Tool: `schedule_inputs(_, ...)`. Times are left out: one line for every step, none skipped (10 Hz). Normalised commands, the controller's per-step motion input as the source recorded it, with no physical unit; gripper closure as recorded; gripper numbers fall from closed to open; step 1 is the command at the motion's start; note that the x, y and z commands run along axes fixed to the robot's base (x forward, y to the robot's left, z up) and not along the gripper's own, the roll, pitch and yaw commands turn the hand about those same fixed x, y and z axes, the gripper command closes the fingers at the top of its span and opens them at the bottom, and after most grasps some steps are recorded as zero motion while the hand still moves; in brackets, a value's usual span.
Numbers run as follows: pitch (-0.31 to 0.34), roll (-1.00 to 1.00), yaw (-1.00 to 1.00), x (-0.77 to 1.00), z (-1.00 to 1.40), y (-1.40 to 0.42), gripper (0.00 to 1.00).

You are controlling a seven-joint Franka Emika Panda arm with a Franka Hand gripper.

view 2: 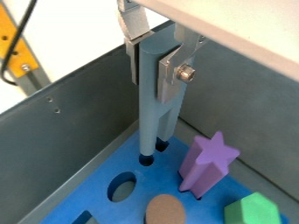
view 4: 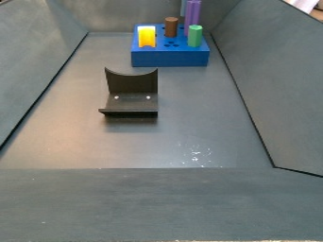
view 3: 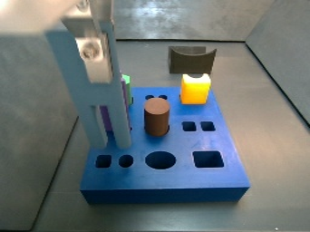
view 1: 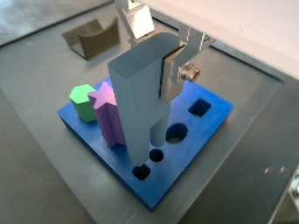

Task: Pick up the square-circle object. Move up. Rotate the square-circle object. Place the square-circle object on the fixture. Regrasp the square-circle object. Move to above the board. Insert the square-circle object.
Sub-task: Insert the square-circle object.

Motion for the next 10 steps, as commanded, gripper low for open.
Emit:
schedule_inputs(0.147, -0.30, -0.36, 0.35, -0.34, 0.04, 1.00)
schedule_inputs(0.000, -0.03, -0.15, 0.12, -0.75, 0.00, 1.00)
schedule_inputs(0.021, 0.16, 0.00, 0.08, -0.66, -0.05, 1.00)
schedule_inputs(0.086, 0.32, 0.06, 0.00, -0.42, -0.04, 1.00)
schedule_inputs(0.061, 0.38, 0.29, -0.03, -0.35, -0.12, 1.00)
schedule_inputs(0.027, 0.36, 0.37, -0.12, -0.36, -0.20, 1.00)
schedule_inputs(0.004, 0.28, 0.39, -0.15, -0.39, -0.21, 1.00)
schedule_inputs(-0.007, 0.03, 0.16, -0.05, -0.13, -0.13, 1.00)
schedule_inputs(0.000, 0.00, 0.00, 0.04, -0.06, 0.00, 1.00)
schedule_inputs(0.000, 0.15, 0.32, 0.33, -0.32, 0.00, 1.00)
